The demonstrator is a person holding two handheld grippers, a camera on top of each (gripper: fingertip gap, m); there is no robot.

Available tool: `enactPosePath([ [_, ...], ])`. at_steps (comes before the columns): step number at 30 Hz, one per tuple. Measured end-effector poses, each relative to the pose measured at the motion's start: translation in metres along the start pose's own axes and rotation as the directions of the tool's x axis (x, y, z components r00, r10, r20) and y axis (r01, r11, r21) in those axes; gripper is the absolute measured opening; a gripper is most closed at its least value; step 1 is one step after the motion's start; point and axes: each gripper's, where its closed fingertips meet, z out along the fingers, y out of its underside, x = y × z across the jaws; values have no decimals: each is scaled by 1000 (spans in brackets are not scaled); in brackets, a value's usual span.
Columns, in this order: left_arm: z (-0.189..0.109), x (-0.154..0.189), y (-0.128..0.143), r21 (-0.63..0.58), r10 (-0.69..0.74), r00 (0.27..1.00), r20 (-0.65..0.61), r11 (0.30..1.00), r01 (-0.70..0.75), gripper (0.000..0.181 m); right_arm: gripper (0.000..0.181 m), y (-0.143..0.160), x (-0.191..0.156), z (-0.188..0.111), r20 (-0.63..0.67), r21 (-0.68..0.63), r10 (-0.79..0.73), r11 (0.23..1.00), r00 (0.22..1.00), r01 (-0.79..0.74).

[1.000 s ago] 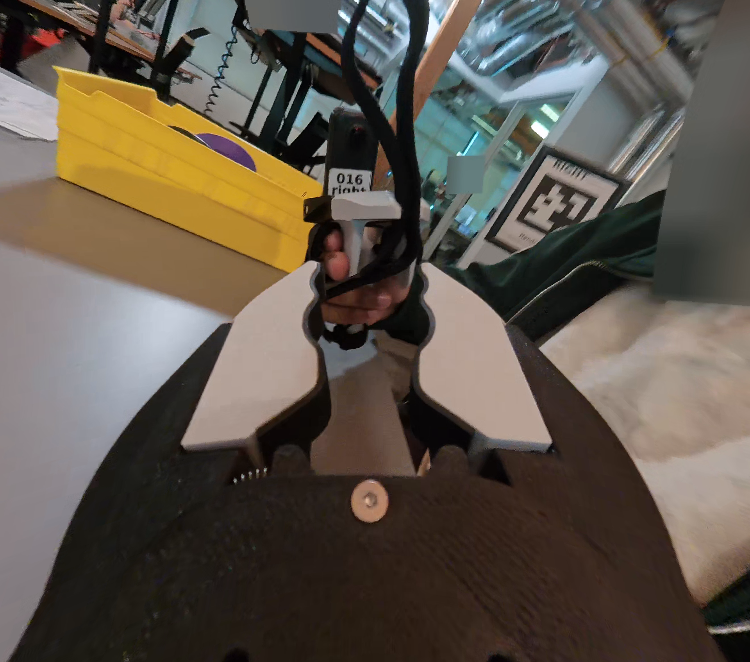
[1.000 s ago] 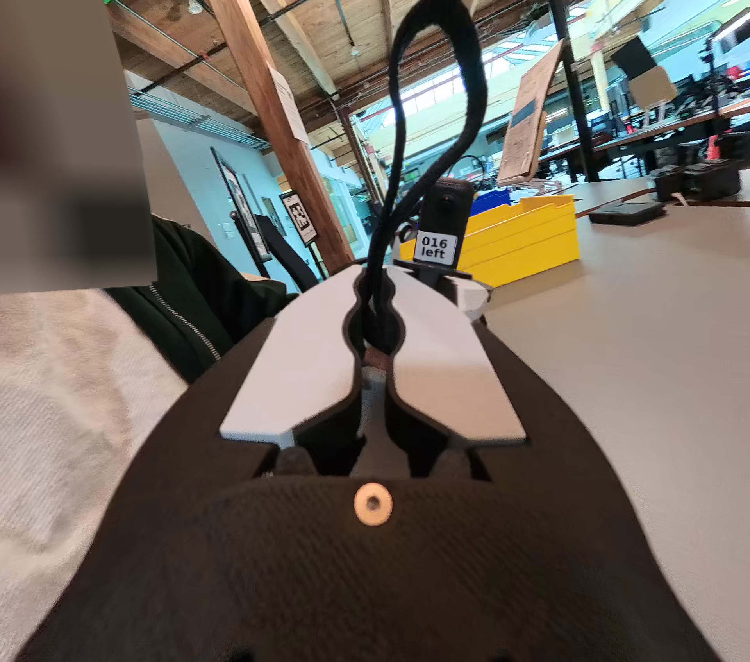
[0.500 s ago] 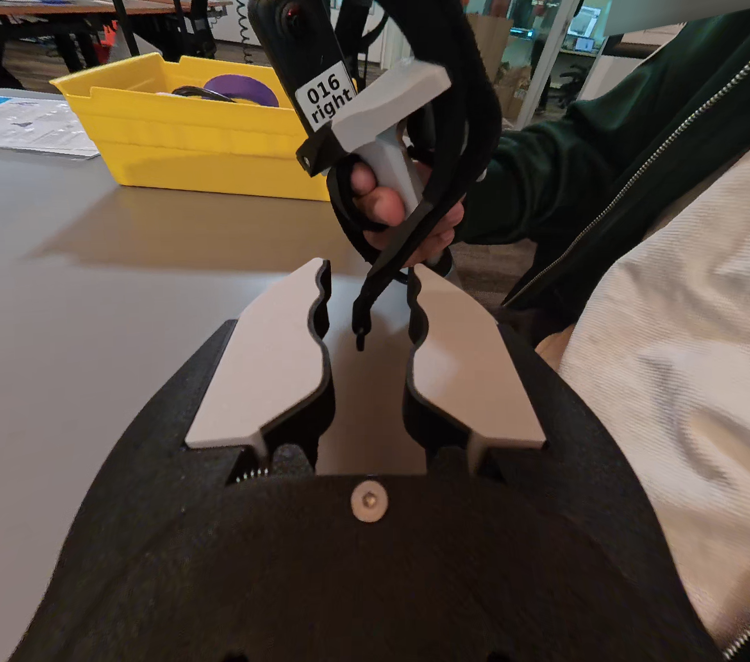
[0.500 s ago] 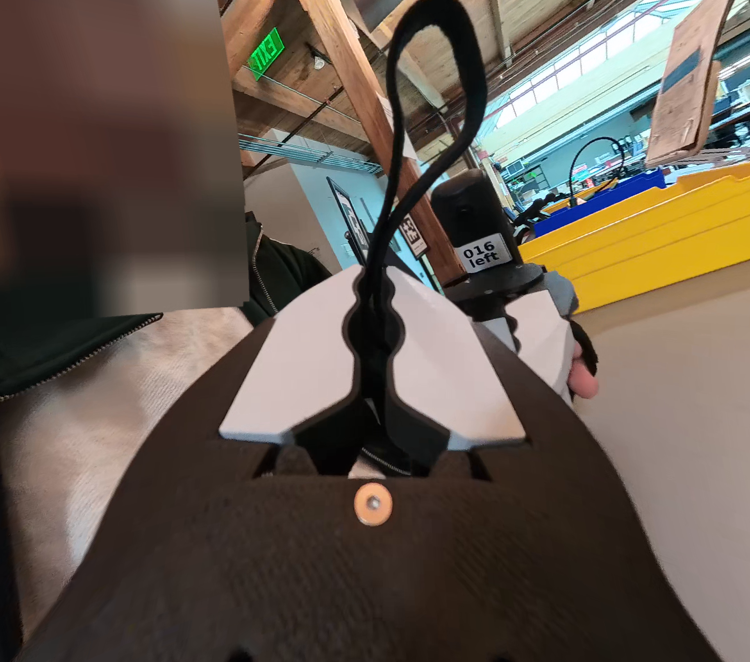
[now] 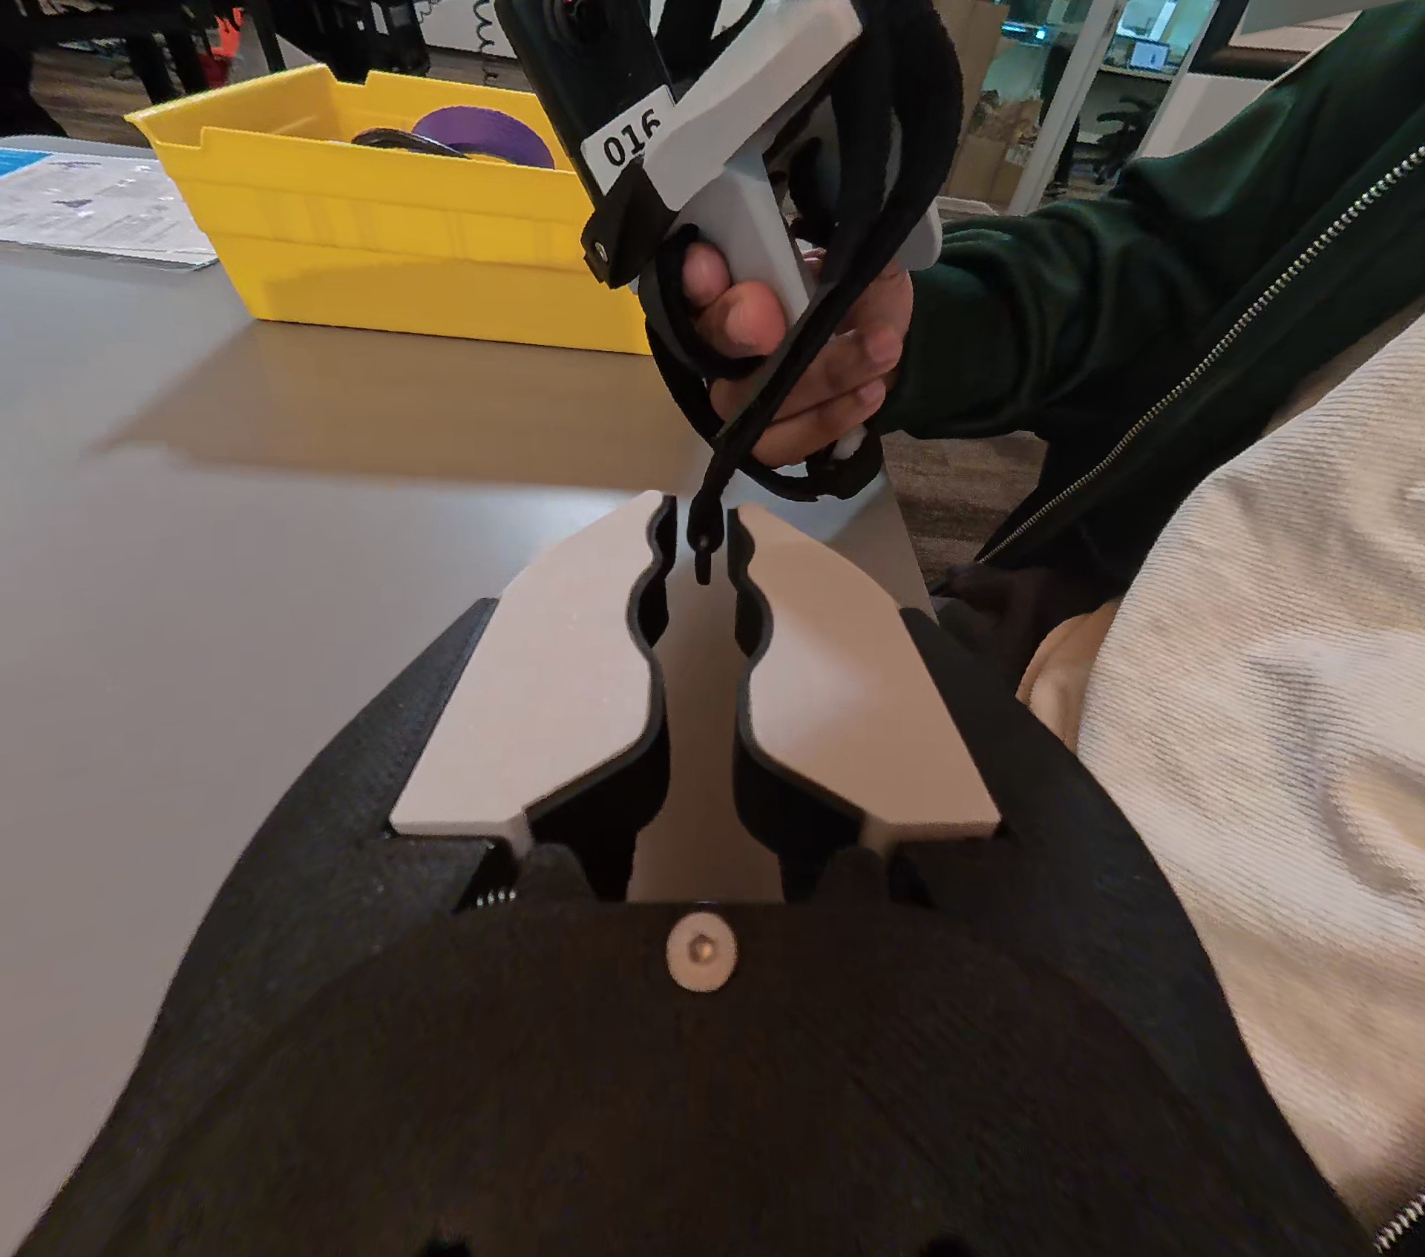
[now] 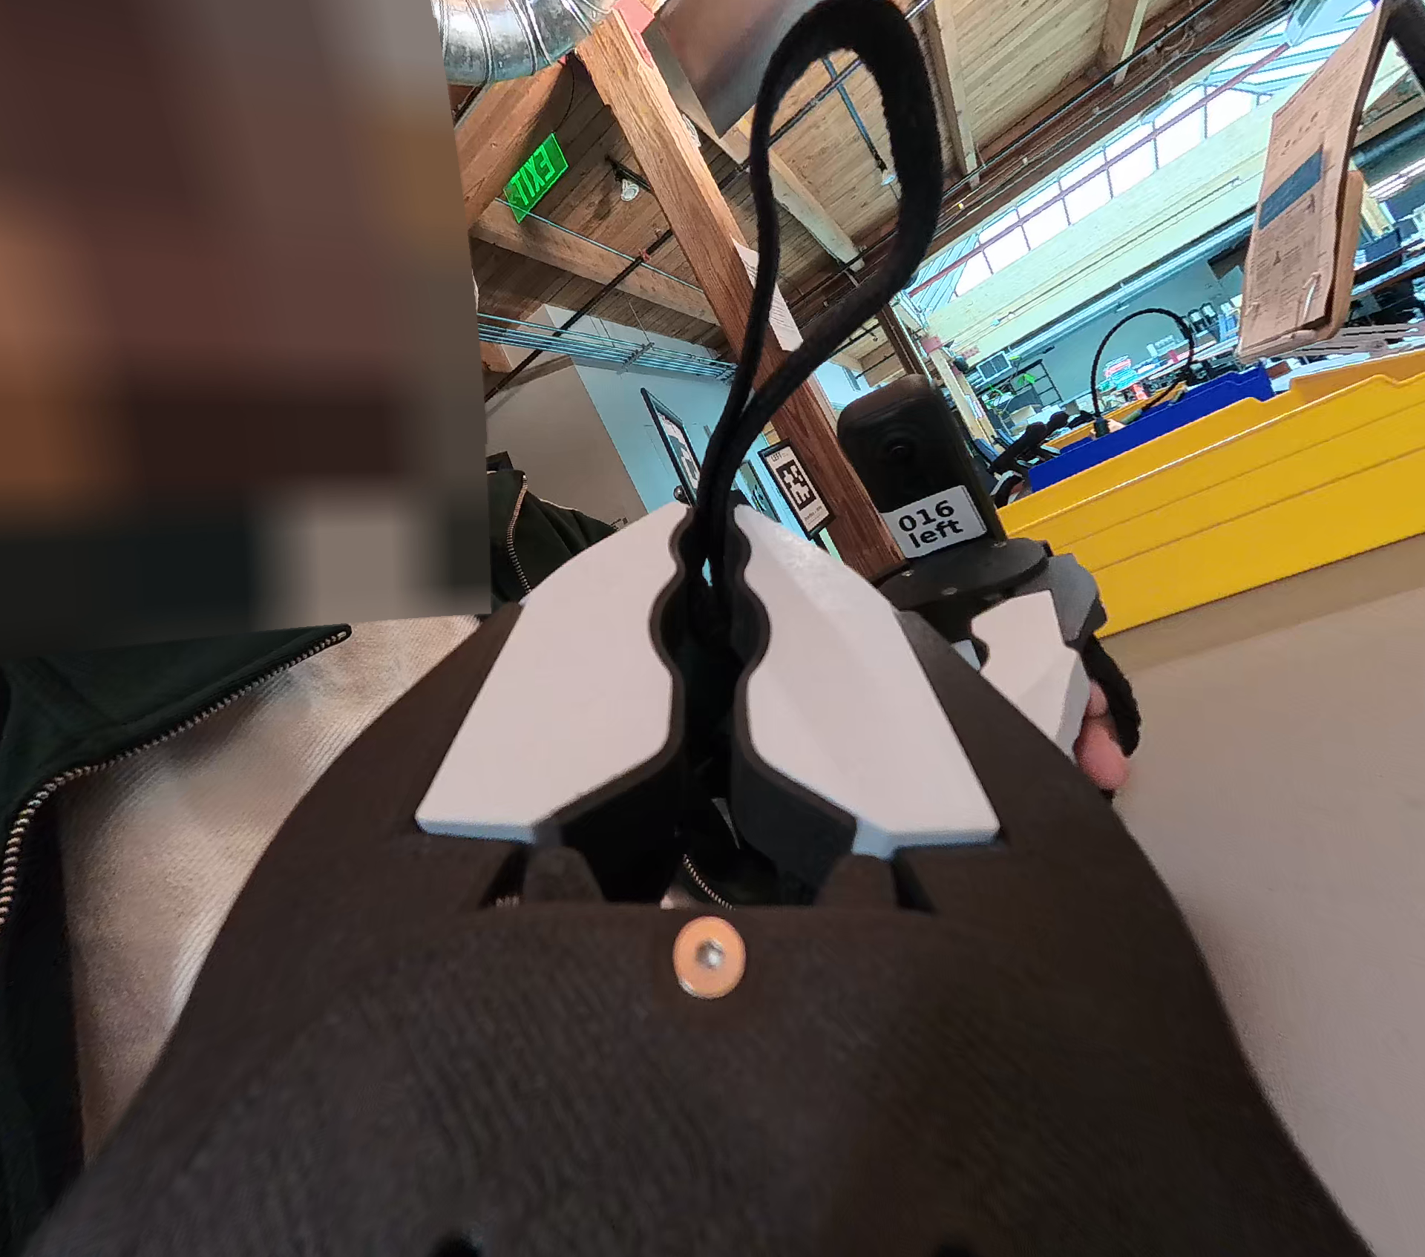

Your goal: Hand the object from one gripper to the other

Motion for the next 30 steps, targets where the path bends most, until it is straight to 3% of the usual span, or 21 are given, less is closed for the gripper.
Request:
enactPosePath([
  [1,0,1,0,1,-2,1000,-4,1000,2,8,6,0,0,0,1,-2,1,1000,1000,-1],
  [7,-2,3,-4,11,-61,997,-44,998,62,8,10,-1,2,1,-12,5,-5,1000,1000,5],
  [12,-5,9,-13,58,-145,983,-112,987,152,7,59,-15,26,-6,-172,95,-30,994,985,47],
  [14,-8,9,-18,84,-184,973,-137,977,196,7,69,-21,34,-11,-222,139,-12,989,975,44],
  [23,-23,2,-39,202,-249,955,-160,939,278,7,67,-36,58,-41,-309,283,135,958,941,-44],
  [30,-22,5,-42,203,-249,953,-174,938,282,7,69,-33,63,-43,-438,182,-11,978,899,101],
])
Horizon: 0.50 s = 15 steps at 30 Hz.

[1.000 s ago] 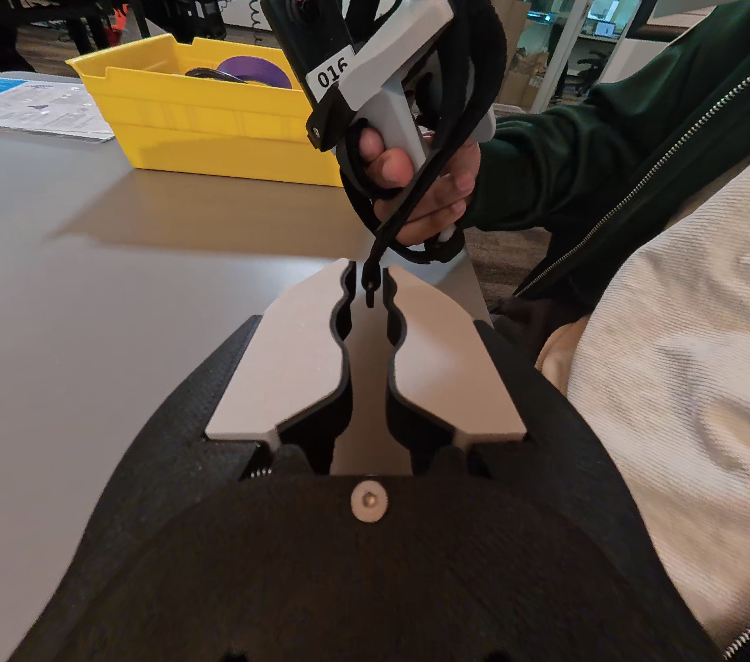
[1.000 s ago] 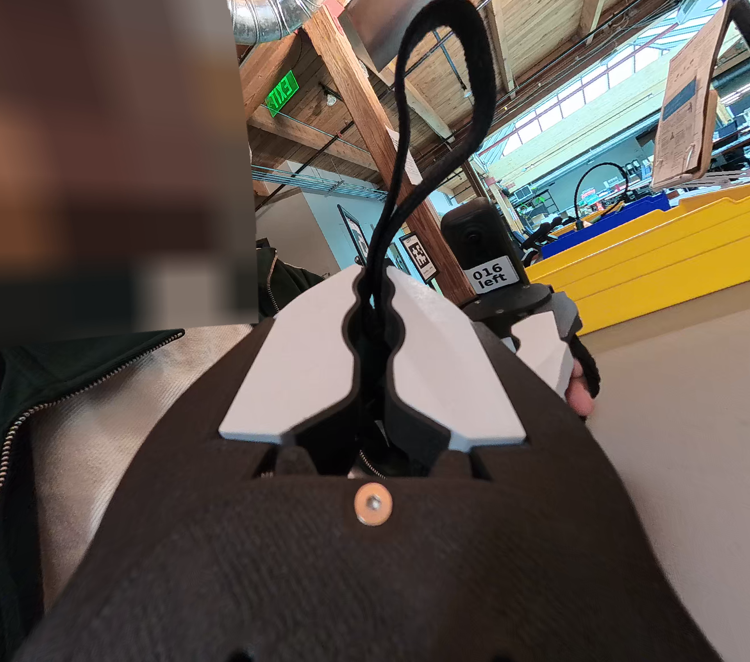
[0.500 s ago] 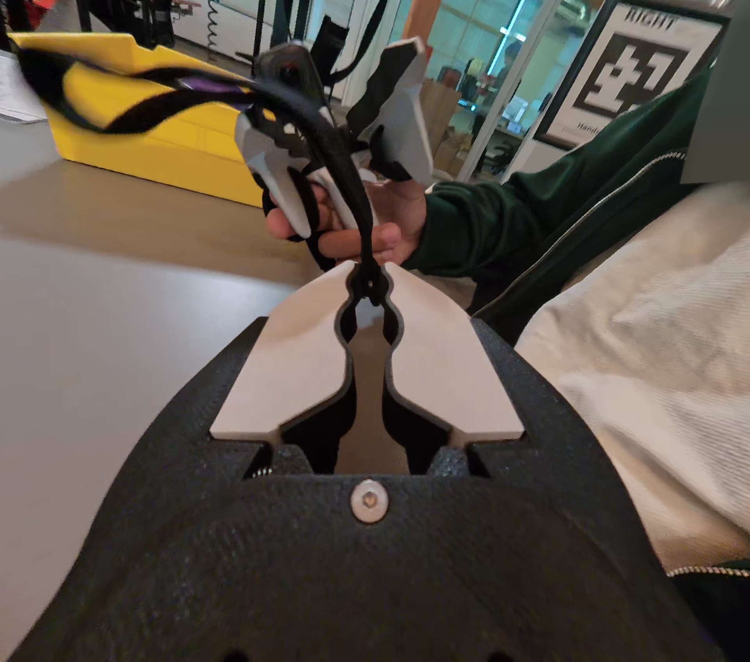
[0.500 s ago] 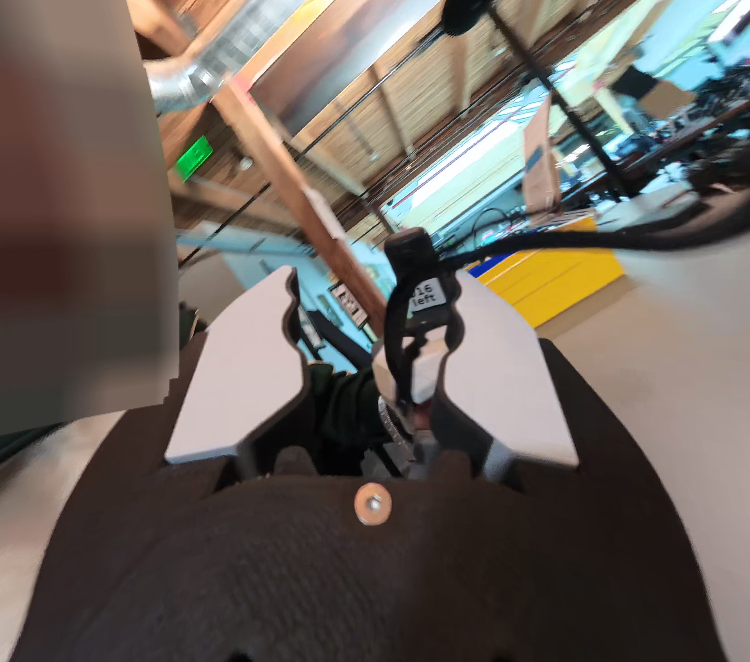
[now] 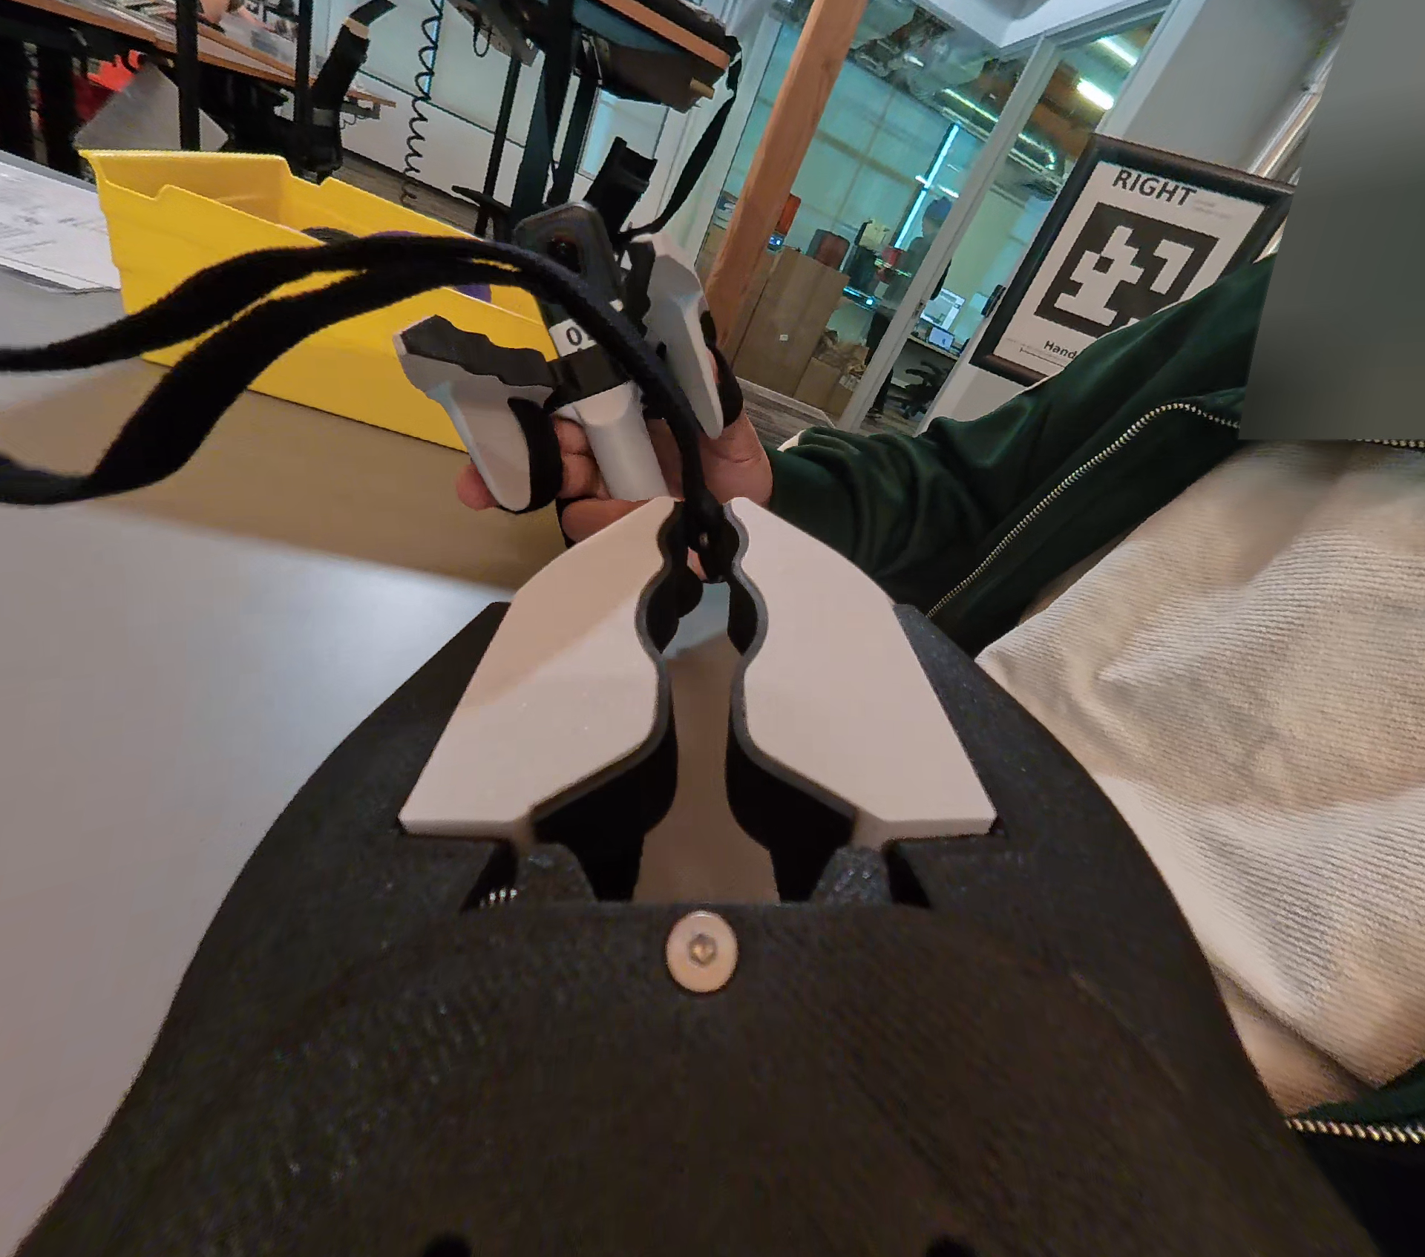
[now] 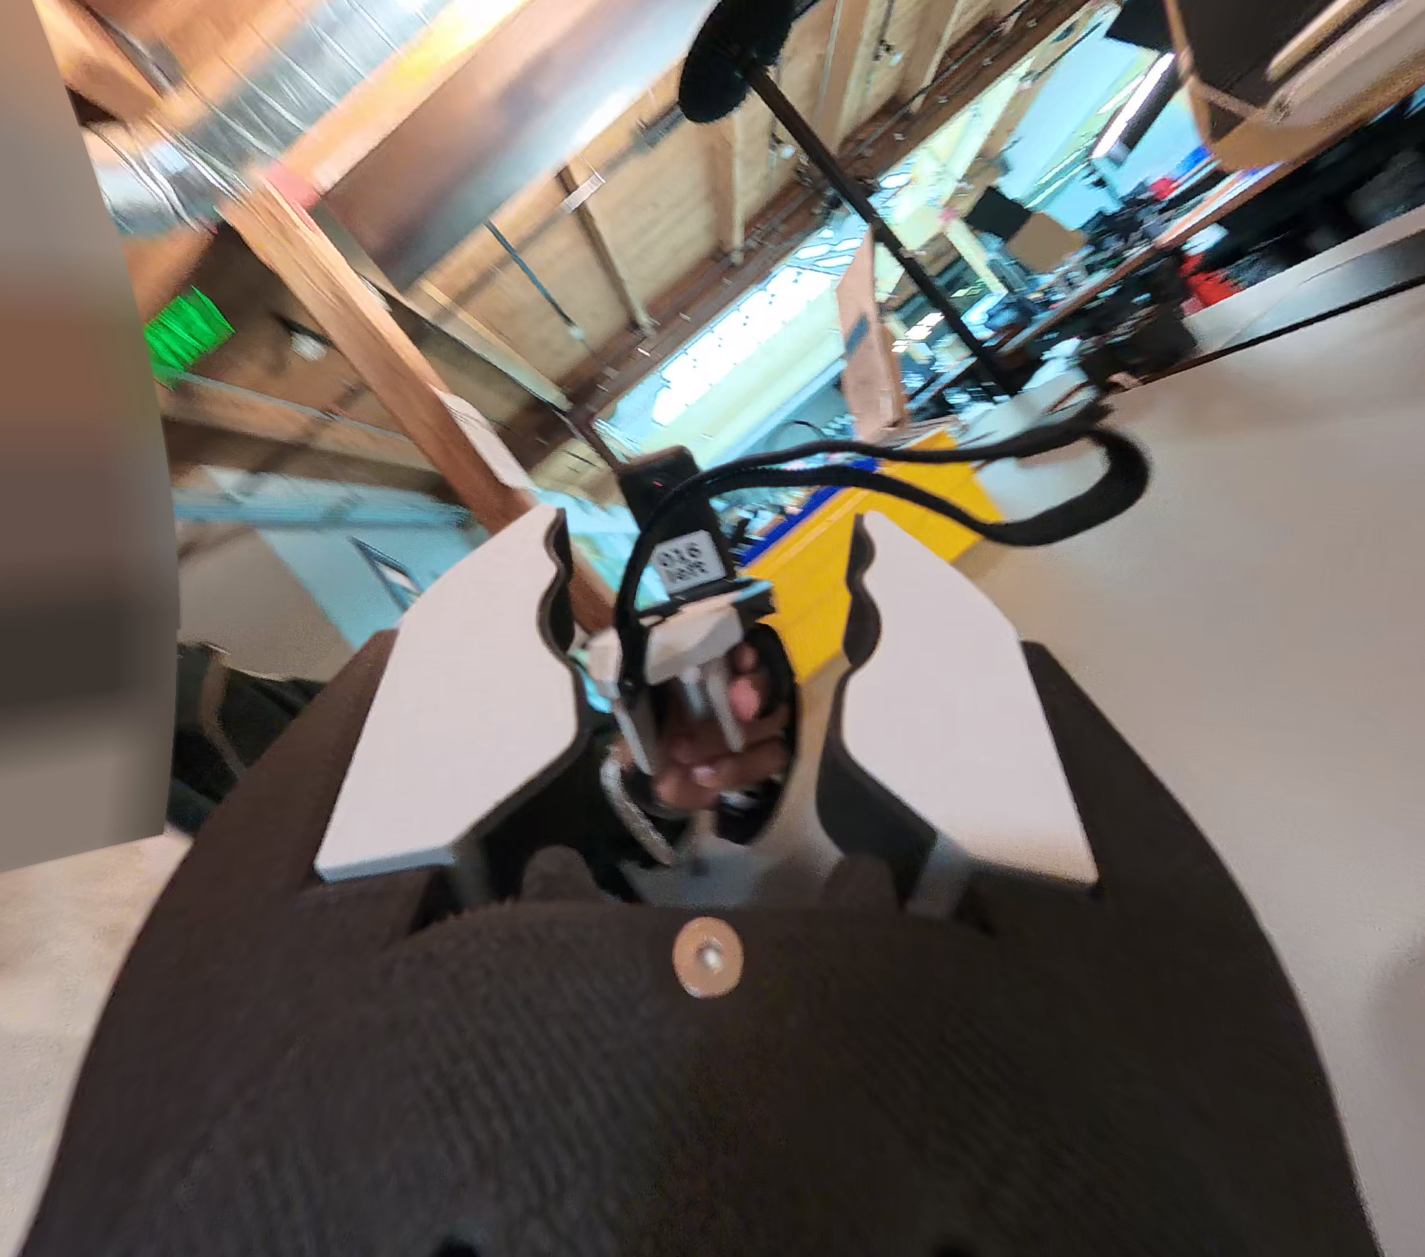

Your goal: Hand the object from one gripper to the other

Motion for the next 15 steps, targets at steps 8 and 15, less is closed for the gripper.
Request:
enactPosePath([
  [8,4,5,5,-41,32,999,-20,999,-33,7,99,8,5,5,-97,-73,-233,971,968,227],
  [15,6,30,0,-35,56,987,-151,997,-62,7,119,33,3,15,-57,-185,-269,949,961,255],
])
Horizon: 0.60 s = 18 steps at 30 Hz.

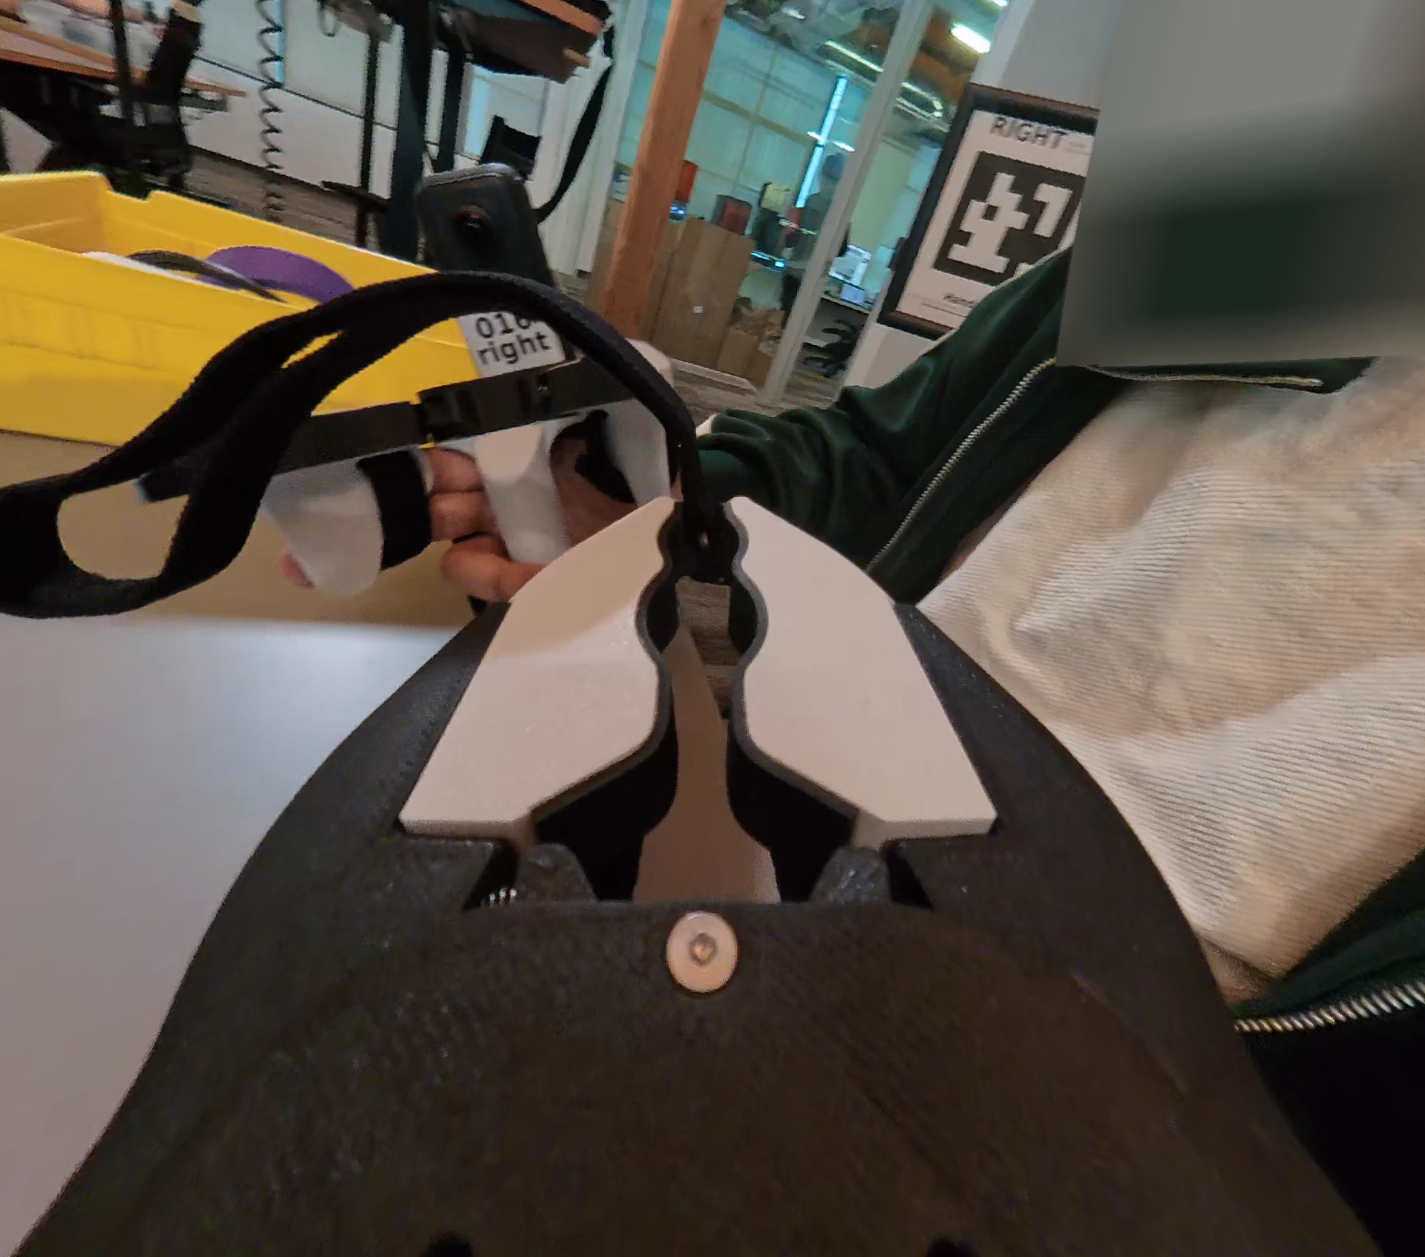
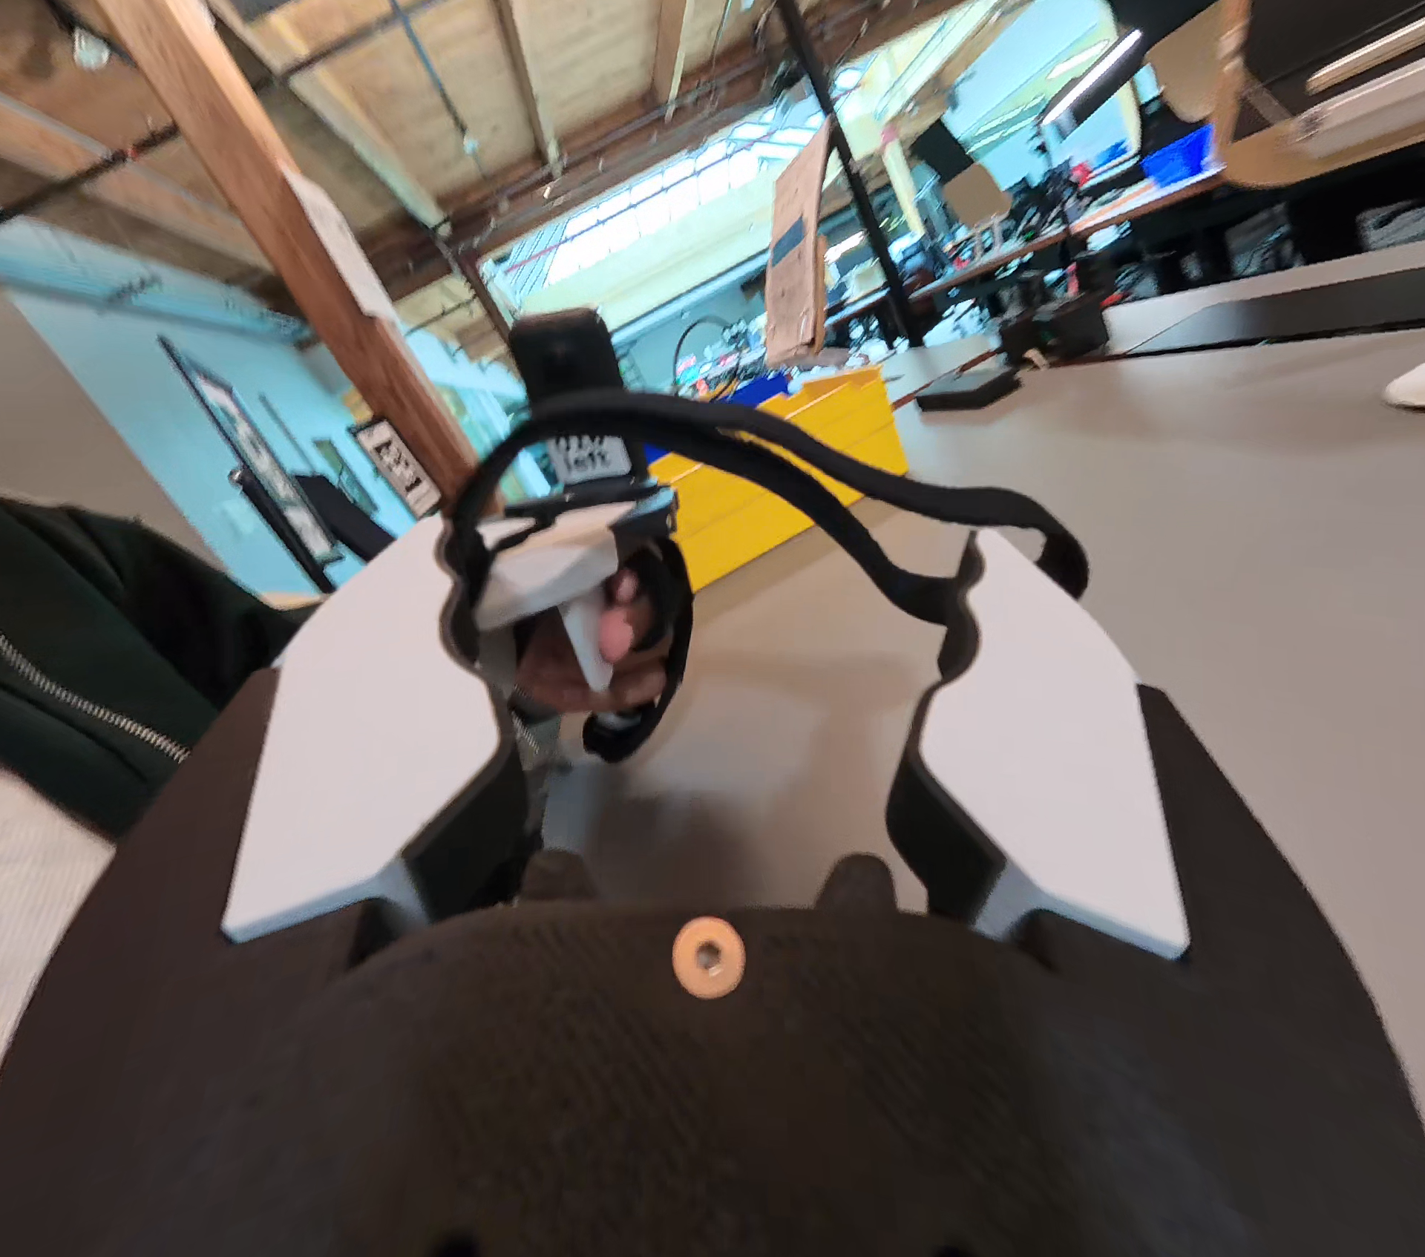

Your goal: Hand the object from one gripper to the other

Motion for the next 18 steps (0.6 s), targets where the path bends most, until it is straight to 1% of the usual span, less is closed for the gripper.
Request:
enactPosePath([
  [5,4,15,0,-15,17,997,-76,1000,-18,7,123,9,-7,3,30,-50,-2,999,1000,4],
  [8,4,17,-3,-2,-4,996,-92,1000,3,7,118,13,-10,4,54,-73,18,997,998,-14],
  [11,2,16,-6,22,-15,995,-94,1000,17,7,105,16,-16,4,98,-97,55,994,994,-46],
  [13,0,16,-11,50,-35,994,-102,998,40,7,94,17,-20,4,127,-105,54,994,990,-41],
  [18,-8,14,-22,131,-93,986,-137,985,111,7,65,18,-22,2,126,-134,-41,989,991,58],
])
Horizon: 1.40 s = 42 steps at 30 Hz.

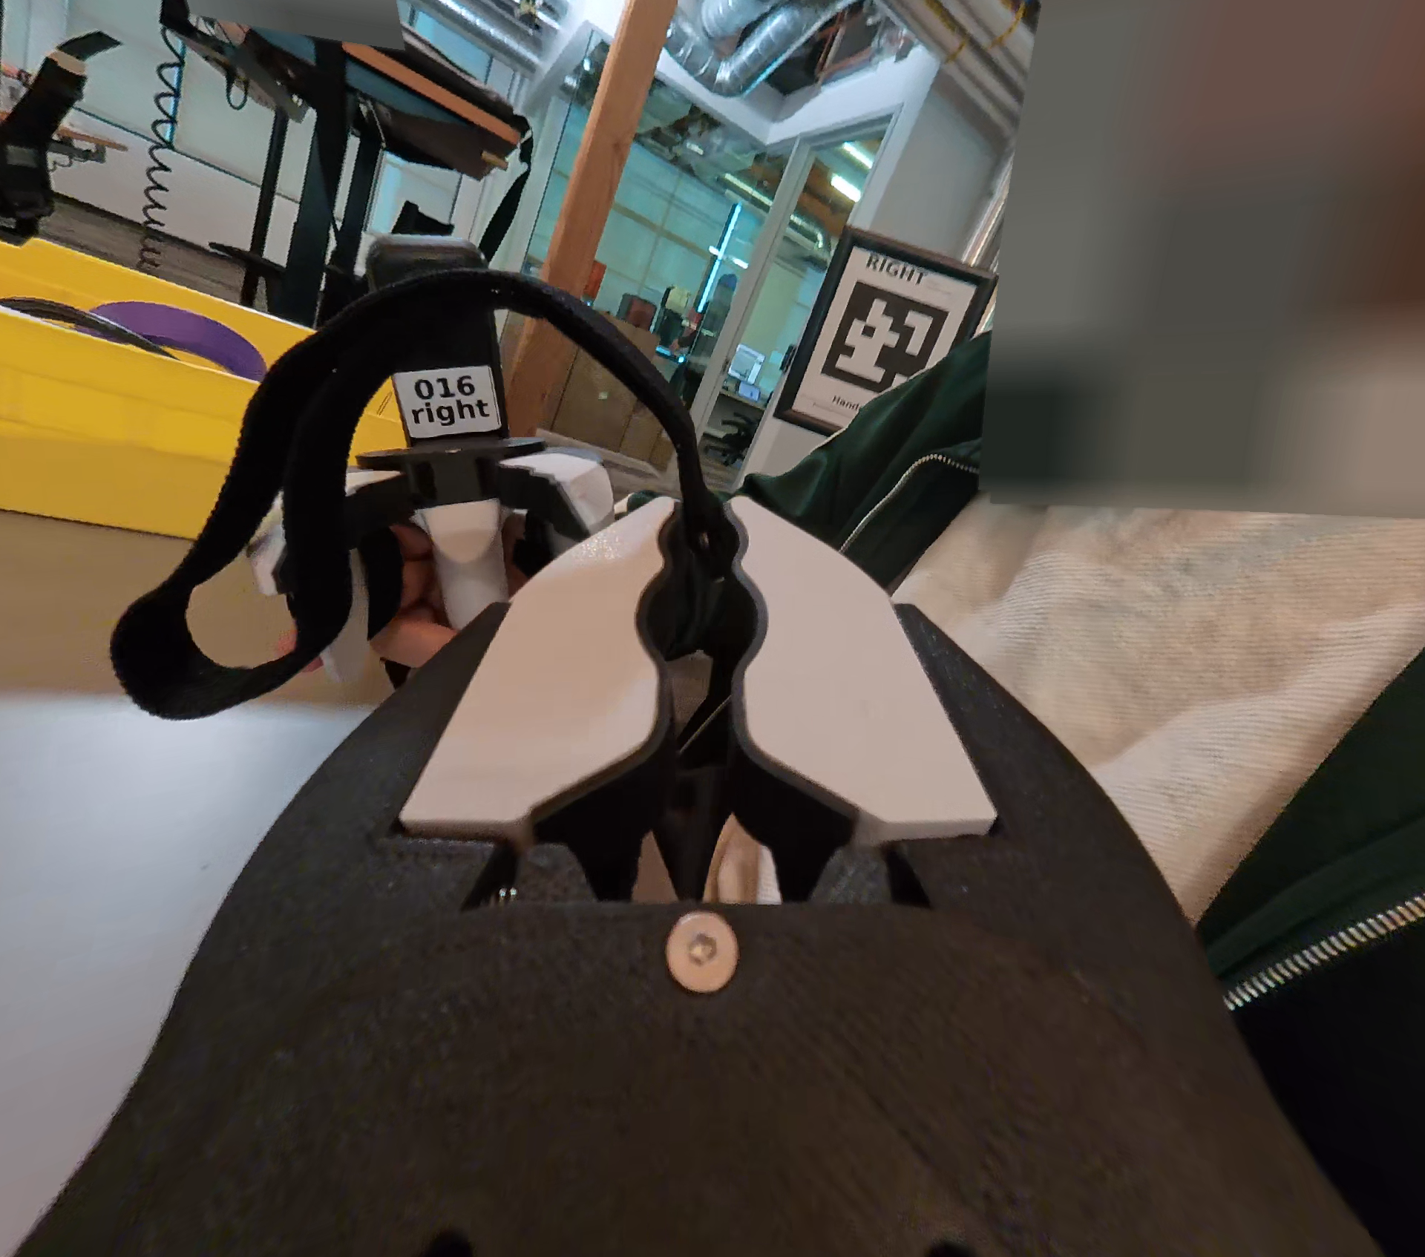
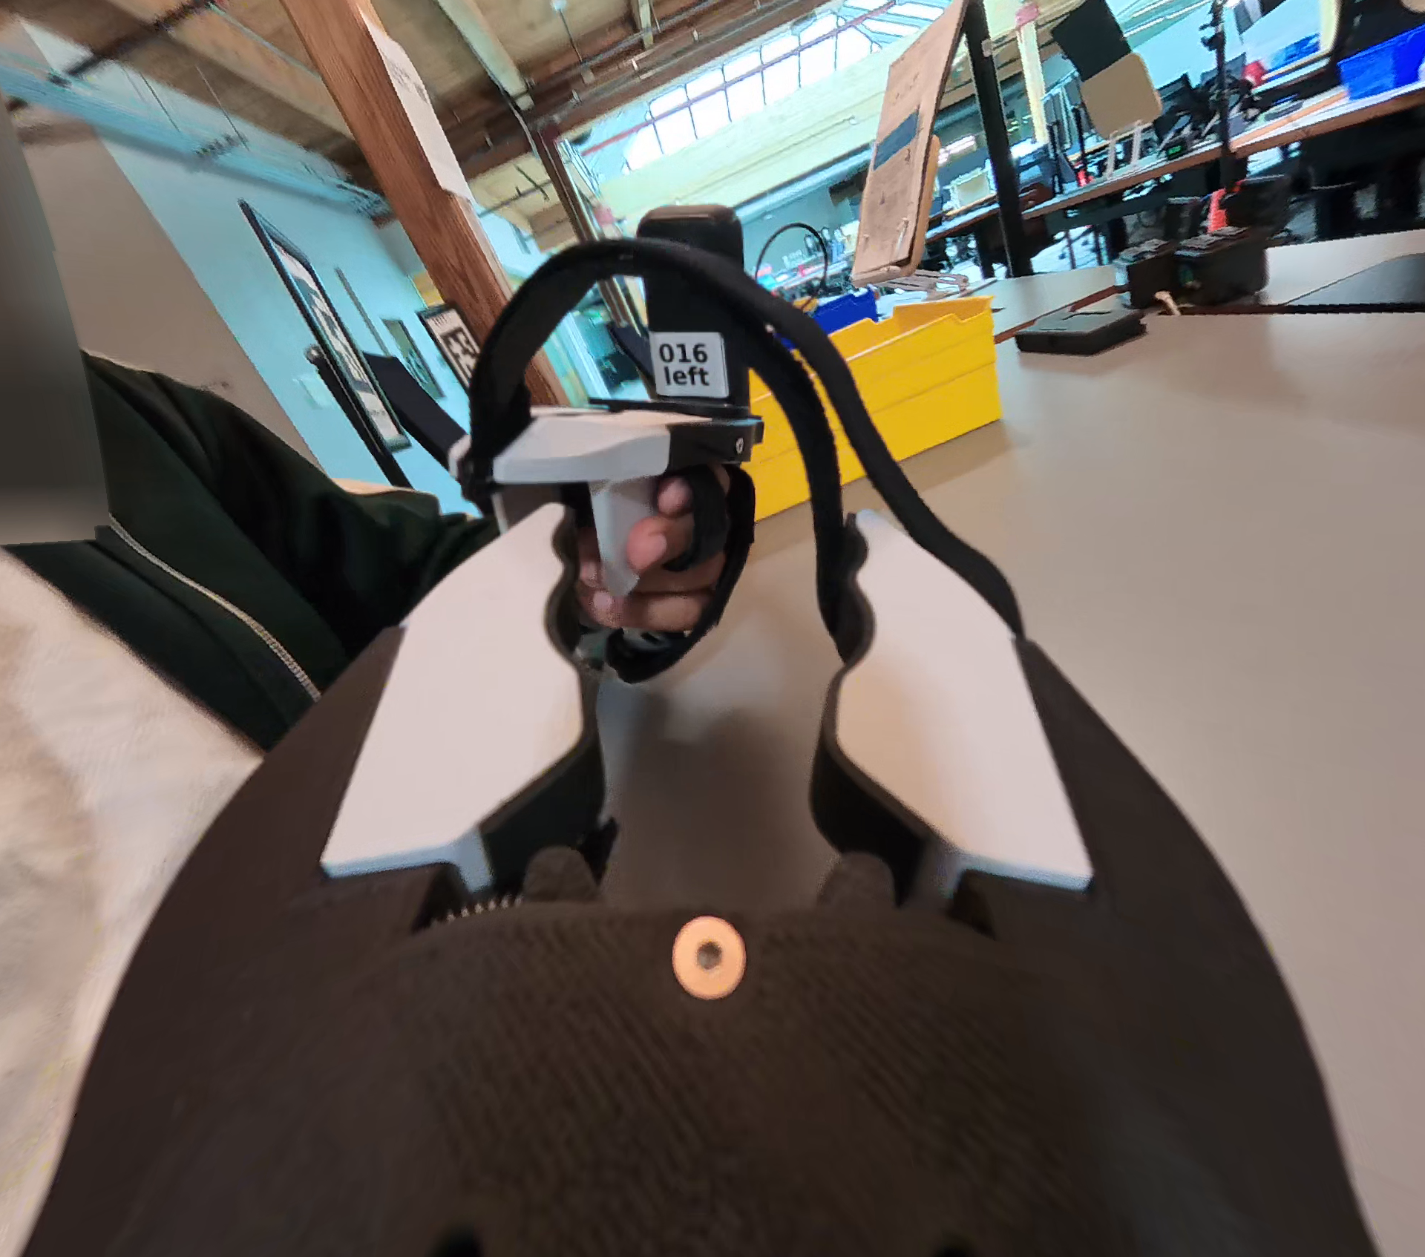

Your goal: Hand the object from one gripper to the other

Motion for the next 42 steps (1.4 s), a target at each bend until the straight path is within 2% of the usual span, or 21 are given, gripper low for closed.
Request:
enactPosePath([
  [5,-6,1,-11,68,-38,999,-23,997,39,7,56,8,8,-1,-72,-68,-62,996,996,57],
  [11,-7,1,-14,91,-63,997,-37,994,66,7,23,9,24,-10,-187,-140,-171,979,967,146],
  [13,-6,2,-13,83,-62,997,-41,994,66,7,22,5,27,-13,-212,-131,-189,978,959,164],
  [18,-4,5,-13,80,-59,997,-49,995,62,7,33,-13,29,-21,-289,-83,-285,958,914,273],
  [20,-3,6,-13,79,-61,997,-54,995,65,7,44,-21,33,-25,-341,-75,-337,940,877,332],
  [22,-2,7,-11,70,-67,996,-62,995,71,7,64,-25,36,-27,-376,-70,-386,918,843,390],
  [24,2,9,-9,61,-80,993,-82,994,85,7,81,-17,40,-23,-374,-109,-410,910,832,400],
  [26,5,13,-6,50,-92,990,-106,994,97,7,84,0,42,-15,-337,-193,-431,902,837,386],
  [27,7,15,-5,44,-94,989,-116,994,100,7,81,8,43,-12,-323,-239,-451,889,832,389],
  [28,9,17,-4,37,-93,988,-122,994,98,7,67,15,44,-11,-309,-293,-482,868,820,400],
  [30,11,19,-3,26,-82,989,-121,996,86,8,21,25,41,-12,-258,-373,-536,823,804,429],
  [31,10,18,-3,25,-73,991,-114,997,77,8,7,23,36,-11,-238,-371,-548,814,802,446],
  [34,6,13,-6,48,-65,994,-89,996,69,7,5,5,28,-13,-267,-292,-549,830,792,476],
  [38,0,5,-8,81,-75,995,-65,994,80,11,5,-5,30,-19,-304,-231,-496,867,814,442],
  [42,-6,-11,-4,80,-70,997,14,994,69,39,5,-13,30,-23,-317,-156,-422,907,850,392],
])
